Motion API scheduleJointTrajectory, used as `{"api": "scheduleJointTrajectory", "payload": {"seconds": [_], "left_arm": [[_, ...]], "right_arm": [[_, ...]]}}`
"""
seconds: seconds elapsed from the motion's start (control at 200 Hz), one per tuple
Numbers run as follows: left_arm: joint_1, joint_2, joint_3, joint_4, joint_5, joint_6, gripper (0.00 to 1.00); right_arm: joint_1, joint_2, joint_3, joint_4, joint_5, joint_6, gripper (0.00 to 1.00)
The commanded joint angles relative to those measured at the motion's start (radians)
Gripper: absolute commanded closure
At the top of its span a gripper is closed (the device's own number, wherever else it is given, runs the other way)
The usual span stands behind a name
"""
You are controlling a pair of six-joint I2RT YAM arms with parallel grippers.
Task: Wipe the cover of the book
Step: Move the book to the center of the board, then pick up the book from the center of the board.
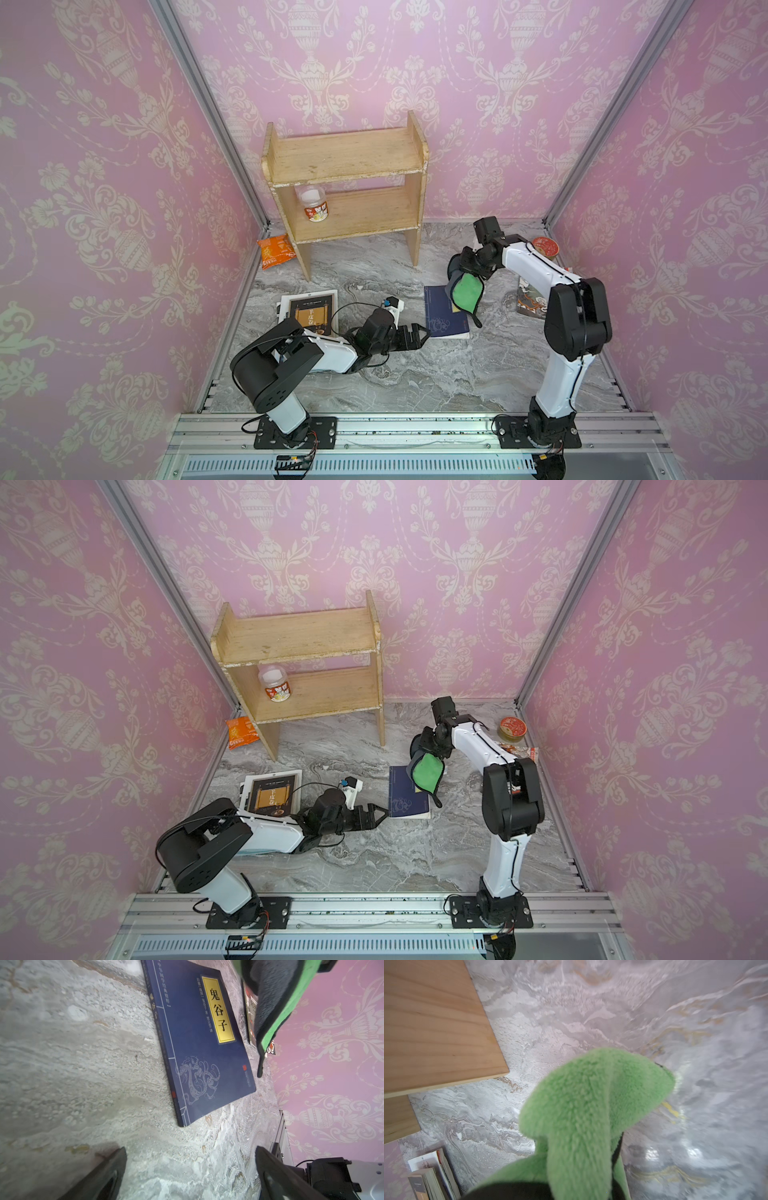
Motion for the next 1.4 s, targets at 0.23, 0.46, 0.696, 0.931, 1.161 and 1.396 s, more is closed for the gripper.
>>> {"api": "scheduleJointTrajectory", "payload": {"seconds": [0.23, 0.46, 0.696, 0.931, 1.161, 1.396], "left_arm": [[-0.014, 0.174, 0.074, -0.018, 0.010, -0.124, 0.01], [-0.014, 0.242, 0.096, 0.076, 0.054, -0.178, 0.03], [-0.015, 0.245, 0.104, 0.199, 0.119, -0.221, 0.13], [-0.016, 0.214, 0.116, 0.272, 0.173, -0.224, 0.21], [-0.018, 0.214, 0.146, 0.064, 0.103, -0.221, 0.15], [-0.025, 0.201, 0.236, -0.306, -0.039, -0.113, 0.09]], "right_arm": [[0.044, -0.126, -0.392, 0.130, -0.046, -0.027, 1.00], [0.045, -0.129, -0.536, 0.154, 0.000, -0.015, 1.00], [0.044, -0.126, -0.648, 0.224, -0.043, 0.009, 1.00], [0.045, -0.116, -0.692, 0.277, -0.089, 0.055, 1.00], [0.044, -0.124, -0.697, 0.268, -0.073, 0.048, 1.00], [0.051, -0.078, -0.737, 0.338, -0.173, 0.105, 1.00]]}}
